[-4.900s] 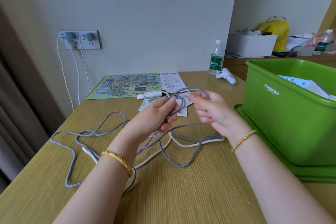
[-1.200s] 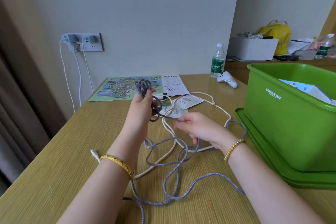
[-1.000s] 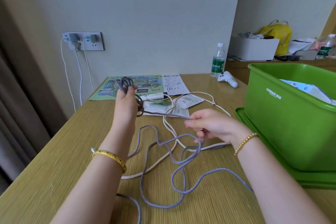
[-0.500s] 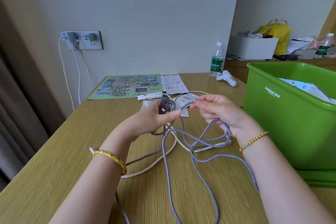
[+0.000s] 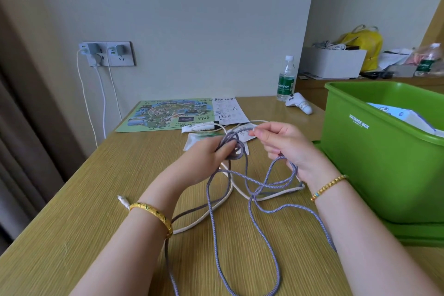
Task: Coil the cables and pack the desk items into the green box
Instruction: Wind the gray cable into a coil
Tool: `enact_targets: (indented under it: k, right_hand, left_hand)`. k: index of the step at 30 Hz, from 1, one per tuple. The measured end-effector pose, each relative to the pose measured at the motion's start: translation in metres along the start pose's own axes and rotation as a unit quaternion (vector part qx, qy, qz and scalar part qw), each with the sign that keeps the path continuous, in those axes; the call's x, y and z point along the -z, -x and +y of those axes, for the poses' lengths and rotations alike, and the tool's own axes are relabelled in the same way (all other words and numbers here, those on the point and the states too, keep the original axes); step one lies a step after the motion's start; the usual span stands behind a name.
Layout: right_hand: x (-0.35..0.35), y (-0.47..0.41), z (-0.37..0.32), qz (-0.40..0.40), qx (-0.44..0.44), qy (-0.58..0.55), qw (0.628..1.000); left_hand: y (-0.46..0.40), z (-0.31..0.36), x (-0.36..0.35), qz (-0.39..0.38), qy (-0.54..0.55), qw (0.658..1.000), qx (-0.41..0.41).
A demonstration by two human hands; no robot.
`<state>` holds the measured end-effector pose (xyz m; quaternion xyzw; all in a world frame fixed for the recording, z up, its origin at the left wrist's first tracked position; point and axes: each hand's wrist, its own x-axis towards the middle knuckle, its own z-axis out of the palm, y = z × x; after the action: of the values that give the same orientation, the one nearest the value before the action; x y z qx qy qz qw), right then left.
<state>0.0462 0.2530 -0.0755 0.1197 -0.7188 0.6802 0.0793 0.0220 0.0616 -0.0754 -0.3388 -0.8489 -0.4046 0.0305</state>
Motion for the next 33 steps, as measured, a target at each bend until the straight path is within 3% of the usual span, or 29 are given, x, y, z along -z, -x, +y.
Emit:
enact_targets:
  k: [3, 7, 11, 14, 18, 21, 25, 27, 30, 33]
  right_hand:
    - [0.001, 0.0, 0.0, 0.027, -0.014, 0.015, 0.999]
    - [-0.001, 0.002, 0.0, -0.016, -0.066, 0.031, 0.997]
    - [-0.006, 0.001, -0.001, 0.008, -0.082, -0.115, 0.99]
    - [-0.003, -0.001, -0.001, 0.044, -0.114, -0.193, 0.974]
    - [-0.004, 0.001, 0.005, -0.04, -0.171, -0.092, 0.98]
    - [-0.014, 0.001, 0.011, -0.111, -0.198, -0.019, 0.974]
    - [-0.028, 0.003, 0.014, -0.157, -0.199, 0.062, 0.965]
    - [-0.035, 0.006, 0.014, -0.19, -0.199, 0.1, 0.956]
    - [-0.039, 0.009, 0.012, -0.207, -0.184, 0.156, 0.948]
    - [-0.038, 0.011, 0.007, -0.211, -0.195, 0.147, 0.946]
  left_hand:
    - [-0.002, -0.003, 0.006, 0.065, 0.077, 0.994, 0.042]
    - [-0.005, -0.012, 0.017, 0.116, 0.287, 0.944, 0.117]
    - [-0.005, -0.015, 0.016, 0.069, 0.442, 0.887, 0.113]
    - [-0.008, -0.014, 0.015, 0.14, 0.481, 0.858, 0.114]
    - [-0.011, -0.01, 0.01, 0.233, 0.546, 0.794, 0.13]
    - [-0.012, -0.011, 0.009, 0.244, 0.623, 0.734, 0.118]
    - [-0.014, -0.008, 0.005, 0.218, 0.597, 0.765, 0.103]
    - [-0.015, -0.006, 0.003, 0.226, 0.592, 0.765, 0.11]
    - [-0.016, -0.007, 0.007, 0.261, 0.589, 0.754, 0.131]
    - [-0.015, -0.011, 0.012, 0.313, 0.529, 0.775, 0.149]
